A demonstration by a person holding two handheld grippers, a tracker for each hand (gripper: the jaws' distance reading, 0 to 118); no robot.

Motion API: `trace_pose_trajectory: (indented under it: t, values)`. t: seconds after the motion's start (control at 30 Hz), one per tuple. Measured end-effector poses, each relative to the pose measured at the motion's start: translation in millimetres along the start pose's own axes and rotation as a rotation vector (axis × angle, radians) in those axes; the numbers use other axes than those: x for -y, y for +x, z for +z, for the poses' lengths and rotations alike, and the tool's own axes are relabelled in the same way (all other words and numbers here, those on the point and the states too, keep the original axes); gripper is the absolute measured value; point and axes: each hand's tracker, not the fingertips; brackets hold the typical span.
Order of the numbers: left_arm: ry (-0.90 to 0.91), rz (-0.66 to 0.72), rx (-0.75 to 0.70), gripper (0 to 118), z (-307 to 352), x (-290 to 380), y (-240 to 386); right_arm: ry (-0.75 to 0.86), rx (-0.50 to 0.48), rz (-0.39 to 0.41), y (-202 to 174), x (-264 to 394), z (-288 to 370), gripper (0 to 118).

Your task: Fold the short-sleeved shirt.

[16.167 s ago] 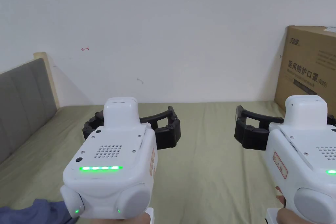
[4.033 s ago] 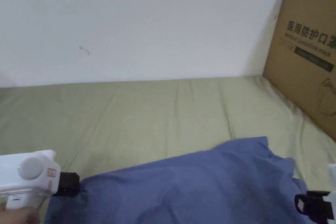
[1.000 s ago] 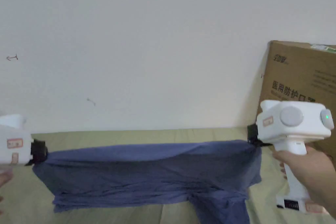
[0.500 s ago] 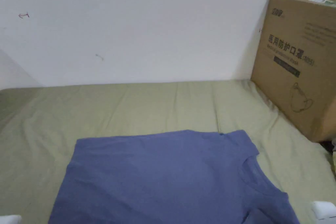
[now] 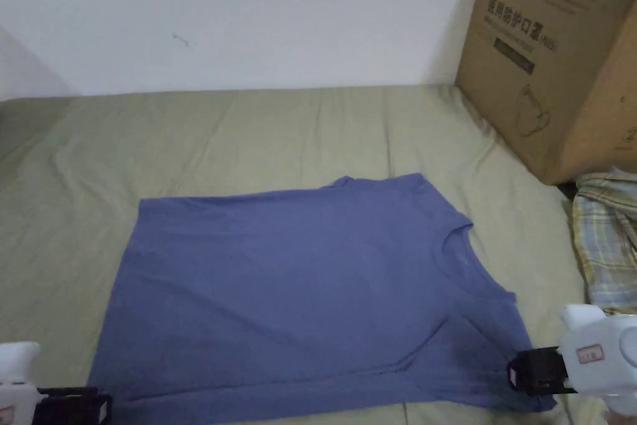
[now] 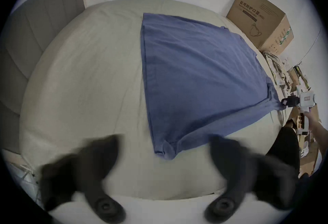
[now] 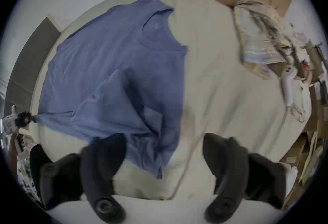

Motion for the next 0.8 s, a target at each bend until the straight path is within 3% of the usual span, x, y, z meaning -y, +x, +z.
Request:
trace_pose_trajectory:
  t: [0.03,0.1,0.2,0.4,0.5,0.53,0.57,0.6,0.63,0.7,0.8]
  values:
    - [0.031,0.007,-0.004,117,7,0,2,0.042,0.007,-0.009,-2,0,9,97]
    - [0.137,0.027,-0.018,112,27,5,9,0.116,-0.056,-0.026,-8,0,29,97]
    - [0.231,0.064,-0.02,113,47,0,19,0.221,-0.041,-0.002,-33,3,55,97]
    - [0.244,0.04,-0.127,116,58,3,53,0.243,-0.048,0.034,-79,16,67,97]
    - [0.231,0.058,-0.111,113,60,8,59,0.222,-0.039,0.082,-94,20,62,97]
    - [0.219,0.073,-0.101,104,60,9,58,0.218,-0.044,0.08,-96,21,61,96]
    - [0.21,0.09,-0.096,84,60,10,58,0.22,-0.052,0.075,-96,22,62,90]
    - [0.208,0.095,-0.092,50,57,11,52,0.217,-0.066,0.059,-95,22,62,65]
    - [0.205,0.095,-0.094,0,57,12,51,0.222,-0.088,0.042,-94,21,64,0]
    - [0.165,0.085,-0.179,0,48,12,44,0.246,-0.107,0.008,-92,20,63,0]
    - [0.139,0.097,-0.166,0,40,18,45,0.27,-0.116,-0.001,-91,14,73,0]
